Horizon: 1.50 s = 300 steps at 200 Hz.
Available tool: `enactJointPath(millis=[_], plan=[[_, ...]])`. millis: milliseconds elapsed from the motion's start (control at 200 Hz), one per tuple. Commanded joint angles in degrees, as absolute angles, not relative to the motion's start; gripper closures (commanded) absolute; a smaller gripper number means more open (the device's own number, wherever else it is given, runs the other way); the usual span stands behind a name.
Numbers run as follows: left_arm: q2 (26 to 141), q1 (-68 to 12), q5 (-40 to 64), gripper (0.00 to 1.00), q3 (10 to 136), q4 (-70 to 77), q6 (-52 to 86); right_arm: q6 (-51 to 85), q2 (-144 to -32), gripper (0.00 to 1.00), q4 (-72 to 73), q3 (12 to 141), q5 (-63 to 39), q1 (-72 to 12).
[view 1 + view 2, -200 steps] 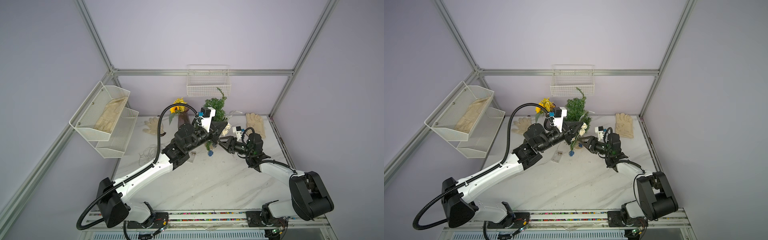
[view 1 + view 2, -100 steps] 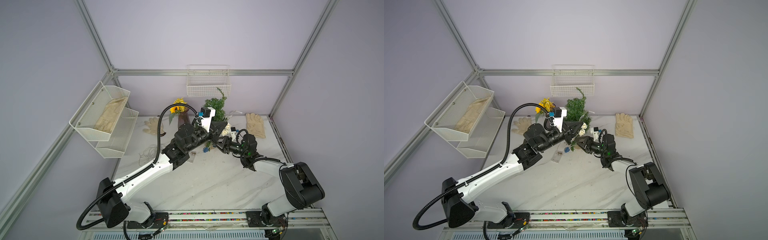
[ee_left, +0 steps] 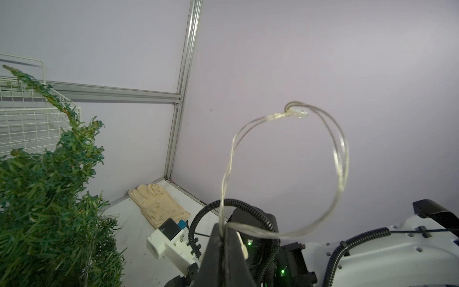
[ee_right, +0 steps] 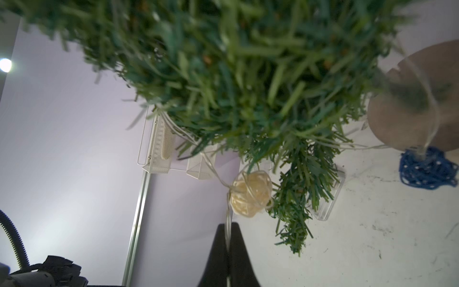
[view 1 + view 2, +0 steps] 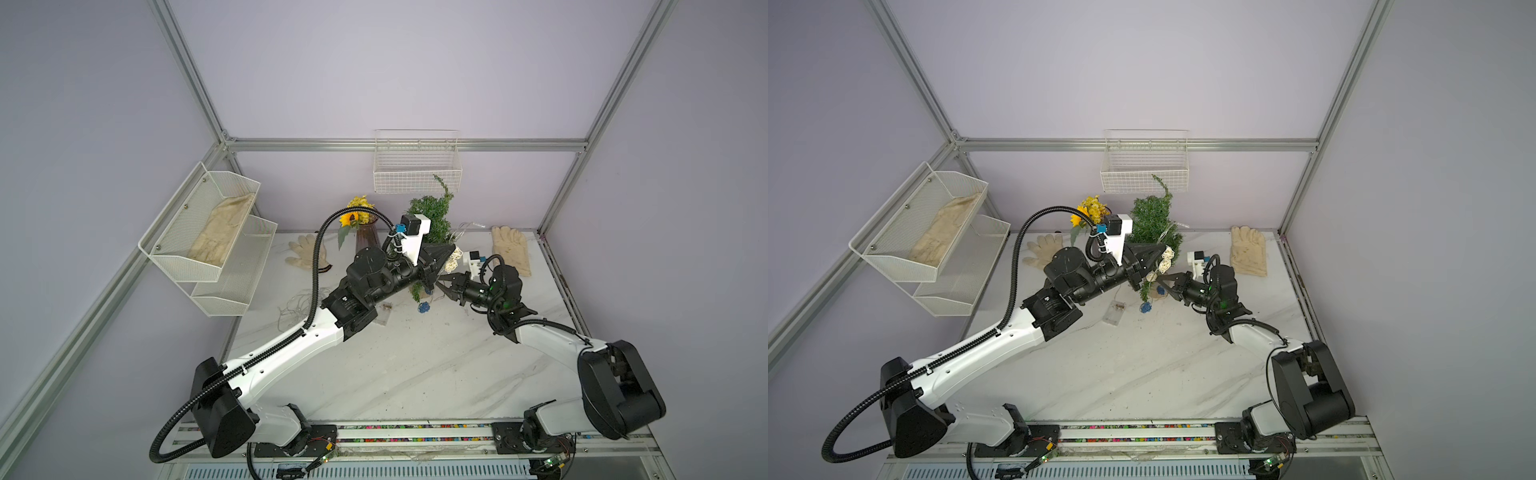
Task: Remove string lights from the small christmas tree
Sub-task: Remove the light string from the Christmas tree.
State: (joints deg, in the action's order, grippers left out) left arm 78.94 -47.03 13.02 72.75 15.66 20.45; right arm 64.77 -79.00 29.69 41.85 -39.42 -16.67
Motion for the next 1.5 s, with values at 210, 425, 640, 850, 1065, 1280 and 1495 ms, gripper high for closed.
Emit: enactJointPath(millis=[210,425,640,850,1065,1280,1495], plan=[[80.42,-47.85,15.86,1.0,77.98,18.71,21.33,49.15,-68.64,1.0,1.88,55.59,-18.37,-11.61],[87.09,-47.9,15.29,1.0,86.79,15.87,18.27,47.32,-78.1,1.0,2.32,71.18,-17.58,-6.29],[91.86,-47.19,14.69,1.0,97.78,9.52,12.66,47.47,-90.84,1.0,4.6,88.15,-17.75,-6.31],[93.09,-43.77,14.53,1.0,101.61,8.83,12.5,52.32,-99.22,1.0,13.78,97.03,-20.4,-6.27],[93.0,-40.61,15.75,1.0,103.43,7.66,12.48,60.64,-109.0,1.0,24.51,107.35,-25.3,-7.15],[92.88,-38.6,16.07,1.0,103.54,8.09,12.67,63.37,-119.8,1.0,26.67,121.8,-28.29,-9.71],[91.9,-35.73,15.94,1.0,103.2,7.74,12.56,67.62,-126.22,1.0,31.75,130.04,-30.98,-11.75]])
